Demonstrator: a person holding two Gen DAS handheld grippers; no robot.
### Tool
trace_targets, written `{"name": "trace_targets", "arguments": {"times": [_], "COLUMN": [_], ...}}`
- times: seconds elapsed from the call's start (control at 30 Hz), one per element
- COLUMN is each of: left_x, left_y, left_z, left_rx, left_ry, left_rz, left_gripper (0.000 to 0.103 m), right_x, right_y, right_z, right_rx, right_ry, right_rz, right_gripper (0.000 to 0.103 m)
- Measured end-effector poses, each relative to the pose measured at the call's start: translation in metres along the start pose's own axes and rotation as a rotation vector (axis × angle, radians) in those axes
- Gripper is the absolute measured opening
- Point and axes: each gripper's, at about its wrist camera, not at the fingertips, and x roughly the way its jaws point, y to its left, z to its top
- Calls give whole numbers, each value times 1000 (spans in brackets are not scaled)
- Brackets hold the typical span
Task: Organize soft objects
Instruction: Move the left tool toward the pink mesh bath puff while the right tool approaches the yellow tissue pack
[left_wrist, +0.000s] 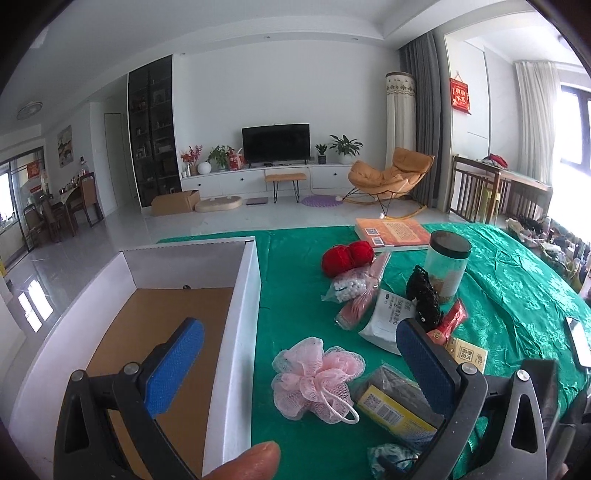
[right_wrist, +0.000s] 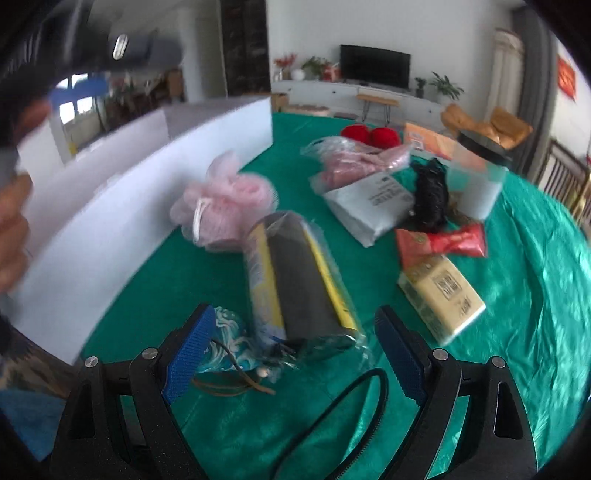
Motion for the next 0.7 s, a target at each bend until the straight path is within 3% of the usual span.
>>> {"name": "trace_targets", "arguments": {"times": [0.03,0.1,0.17,0.23,0.37,0.5,0.6,0.7], "left_x": [-1,-2,1,4,24,49,64,86], "left_y": [-1,-7,-17,-30,-61,-100,-127,-141], "left_z": [-1,-6,-14,-25,-51,-84,-103,-114], "left_rx": [6,25,46,74,135,230,319,349], "left_ry": [5,16,38,71,171,298,332,367], "left_rz": [-5,-20,-41,-65,-118,-183,-199,-186], "left_gripper": [103,103,103,103,103,103,103,103], "right_x": [12,11,10,13,18,-2,-16,-28], "right_y": [16,20,-11,-57,-138,-197,-207,-199], "right_z": [1,2,1,-9,-35,-57,-70,-75], "right_rx": [-74,-88,50,240,474,702,811,838], "right_ry": [30,-28,-13,17,102,65,19,0], "right_rz": [-30,-65,-128,-110,-315,-350,-332,-312], "right_gripper": [92,91,91,91,91,91,91,91]}}
